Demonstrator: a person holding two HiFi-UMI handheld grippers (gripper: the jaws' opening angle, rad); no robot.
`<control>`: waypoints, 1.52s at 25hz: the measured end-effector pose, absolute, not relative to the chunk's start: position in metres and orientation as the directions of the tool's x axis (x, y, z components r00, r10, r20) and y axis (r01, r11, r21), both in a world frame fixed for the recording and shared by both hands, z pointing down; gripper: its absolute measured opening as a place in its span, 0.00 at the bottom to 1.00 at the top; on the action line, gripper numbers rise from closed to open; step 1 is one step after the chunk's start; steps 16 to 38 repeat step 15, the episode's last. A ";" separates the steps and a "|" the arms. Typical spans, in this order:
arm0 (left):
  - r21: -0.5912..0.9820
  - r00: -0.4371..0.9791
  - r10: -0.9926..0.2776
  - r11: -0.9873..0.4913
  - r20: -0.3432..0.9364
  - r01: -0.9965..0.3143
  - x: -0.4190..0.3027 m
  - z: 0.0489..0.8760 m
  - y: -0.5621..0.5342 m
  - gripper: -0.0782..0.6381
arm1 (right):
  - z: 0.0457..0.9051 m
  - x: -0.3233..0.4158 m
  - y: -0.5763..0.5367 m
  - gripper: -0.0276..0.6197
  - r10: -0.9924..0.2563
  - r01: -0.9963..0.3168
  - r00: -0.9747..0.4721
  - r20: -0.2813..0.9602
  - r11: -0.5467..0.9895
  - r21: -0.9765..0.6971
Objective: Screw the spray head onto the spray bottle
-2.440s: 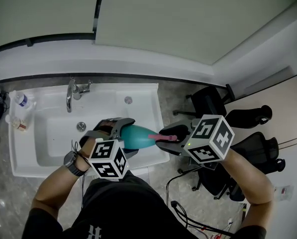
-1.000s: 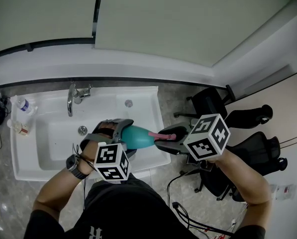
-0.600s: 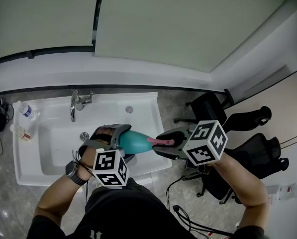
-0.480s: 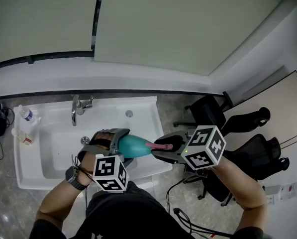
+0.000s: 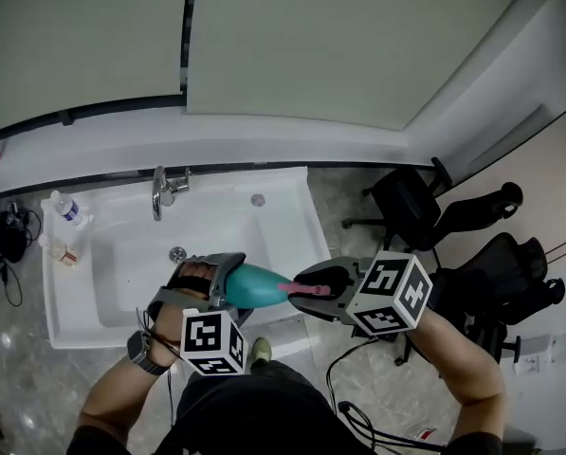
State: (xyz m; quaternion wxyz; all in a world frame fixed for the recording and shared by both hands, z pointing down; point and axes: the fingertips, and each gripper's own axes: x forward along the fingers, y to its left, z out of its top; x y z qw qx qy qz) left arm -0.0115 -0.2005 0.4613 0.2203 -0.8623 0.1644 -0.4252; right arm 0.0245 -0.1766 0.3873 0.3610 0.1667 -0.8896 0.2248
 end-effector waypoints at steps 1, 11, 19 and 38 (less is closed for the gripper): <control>-0.522 0.577 -0.476 -0.847 0.664 -0.098 -0.011 0.461 -0.194 0.69 | 0.387 0.026 -0.170 0.24 -0.133 -0.454 -0.689 0.713 0.845 -0.281; -0.545 0.502 -0.531 -0.828 0.683 -0.133 0.024 0.454 -0.128 0.69 | 0.383 0.066 -0.106 0.24 -0.100 -0.382 -0.730 0.676 0.880 -0.283; -0.544 0.482 -0.542 -0.826 0.688 -0.151 0.057 0.454 -0.101 0.69 | 0.382 0.100 -0.080 0.24 -0.081 -0.361 -0.735 0.673 0.887 -0.289; -0.544 0.482 -0.542 -0.826 0.688 -0.151 0.057 0.454 -0.101 0.69 | 0.382 0.100 -0.080 0.24 -0.081 -0.361 -0.735 0.673 0.887 -0.289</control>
